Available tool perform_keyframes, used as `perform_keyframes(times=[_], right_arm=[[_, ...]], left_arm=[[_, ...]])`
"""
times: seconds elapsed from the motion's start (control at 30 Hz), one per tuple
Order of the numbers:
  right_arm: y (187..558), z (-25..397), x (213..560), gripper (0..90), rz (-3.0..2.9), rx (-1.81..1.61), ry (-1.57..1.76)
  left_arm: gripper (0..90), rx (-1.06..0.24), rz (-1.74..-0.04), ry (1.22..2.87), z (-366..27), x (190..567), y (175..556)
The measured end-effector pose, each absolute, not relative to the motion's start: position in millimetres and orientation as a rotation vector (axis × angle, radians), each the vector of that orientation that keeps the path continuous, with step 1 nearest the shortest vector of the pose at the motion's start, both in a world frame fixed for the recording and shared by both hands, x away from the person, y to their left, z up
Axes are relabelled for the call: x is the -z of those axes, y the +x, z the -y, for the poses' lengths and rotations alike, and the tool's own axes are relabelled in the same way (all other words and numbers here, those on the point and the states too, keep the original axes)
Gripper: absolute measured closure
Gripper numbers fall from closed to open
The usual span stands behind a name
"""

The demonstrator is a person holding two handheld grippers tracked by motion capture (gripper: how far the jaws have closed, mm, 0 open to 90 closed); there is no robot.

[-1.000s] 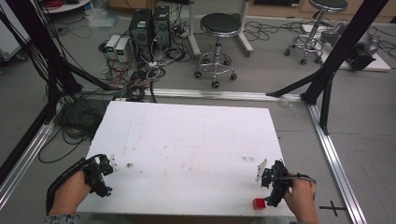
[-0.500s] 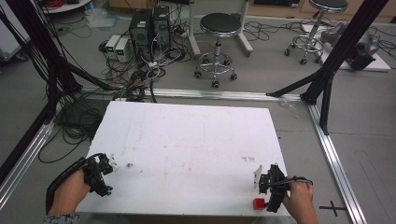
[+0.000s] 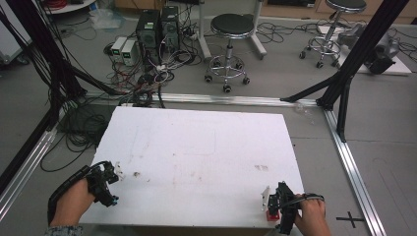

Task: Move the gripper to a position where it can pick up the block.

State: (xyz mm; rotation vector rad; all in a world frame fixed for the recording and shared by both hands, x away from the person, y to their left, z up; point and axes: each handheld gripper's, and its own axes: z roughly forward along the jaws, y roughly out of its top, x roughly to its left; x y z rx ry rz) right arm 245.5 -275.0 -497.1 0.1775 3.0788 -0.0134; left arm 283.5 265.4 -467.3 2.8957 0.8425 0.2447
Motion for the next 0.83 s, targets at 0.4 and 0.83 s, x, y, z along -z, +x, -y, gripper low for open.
perform_keyframes(times=[0.4,0.83], right_arm=[[239,269,514,0.8,-3.09,0.009,0.107],[238,268,521,0.8,-3.102,0.013,0.082]], left_arm=[[20.8,-0.25,-0.834,2.893,-264,466,283],[20.8,-0.256,-0.84,2.89,-265,465,283]])
